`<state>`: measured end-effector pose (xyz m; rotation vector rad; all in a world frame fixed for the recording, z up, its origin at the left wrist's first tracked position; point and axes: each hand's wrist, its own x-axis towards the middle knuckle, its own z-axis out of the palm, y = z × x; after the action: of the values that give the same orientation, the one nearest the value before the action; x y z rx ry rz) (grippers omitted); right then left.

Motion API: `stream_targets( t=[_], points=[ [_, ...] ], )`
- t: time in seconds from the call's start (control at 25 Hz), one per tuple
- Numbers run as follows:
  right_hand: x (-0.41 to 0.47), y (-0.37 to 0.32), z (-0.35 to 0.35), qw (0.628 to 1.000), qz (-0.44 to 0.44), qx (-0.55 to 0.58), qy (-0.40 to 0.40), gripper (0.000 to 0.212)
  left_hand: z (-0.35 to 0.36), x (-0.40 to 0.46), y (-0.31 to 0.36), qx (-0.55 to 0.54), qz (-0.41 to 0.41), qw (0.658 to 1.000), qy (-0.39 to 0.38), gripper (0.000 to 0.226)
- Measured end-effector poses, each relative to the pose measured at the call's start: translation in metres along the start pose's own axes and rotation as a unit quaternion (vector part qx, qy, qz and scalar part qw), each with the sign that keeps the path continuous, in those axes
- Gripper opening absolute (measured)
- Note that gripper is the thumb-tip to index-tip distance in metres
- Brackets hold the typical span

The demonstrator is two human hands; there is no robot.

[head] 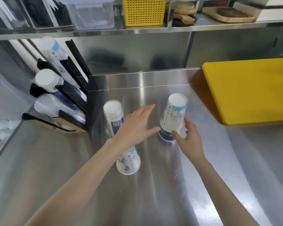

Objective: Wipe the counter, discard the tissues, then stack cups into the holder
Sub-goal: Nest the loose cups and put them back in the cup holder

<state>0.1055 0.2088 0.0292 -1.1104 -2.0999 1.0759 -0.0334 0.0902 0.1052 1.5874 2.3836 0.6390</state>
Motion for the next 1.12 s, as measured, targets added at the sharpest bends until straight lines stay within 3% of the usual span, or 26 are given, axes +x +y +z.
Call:
stream_targets(
  t=[0.28, 0.44, 1.12],
  points=[
    [0.042, 0.005, 0.005, 1.0, -0.005, 0.025, -0.001, 0.064, 0.023, 0.063, 0.027, 0.056, 0.034, 0.998, -0.025, 0.065],
    [0.048, 0.006, 0.004, 0.998, -0.01, 0.056, 0.0, 0.062, 0.029, 0.073, 0.028, 0.037, 0.036, 0.998, -0.03, 0.058],
    [0.037, -0.054, -0.031, 0.993, -0.087, 0.052, 0.057, 0.062, -0.022, 0.053, 0.046, -0.053, 0.091, 0.984, 0.142, 0.038]
  ],
)
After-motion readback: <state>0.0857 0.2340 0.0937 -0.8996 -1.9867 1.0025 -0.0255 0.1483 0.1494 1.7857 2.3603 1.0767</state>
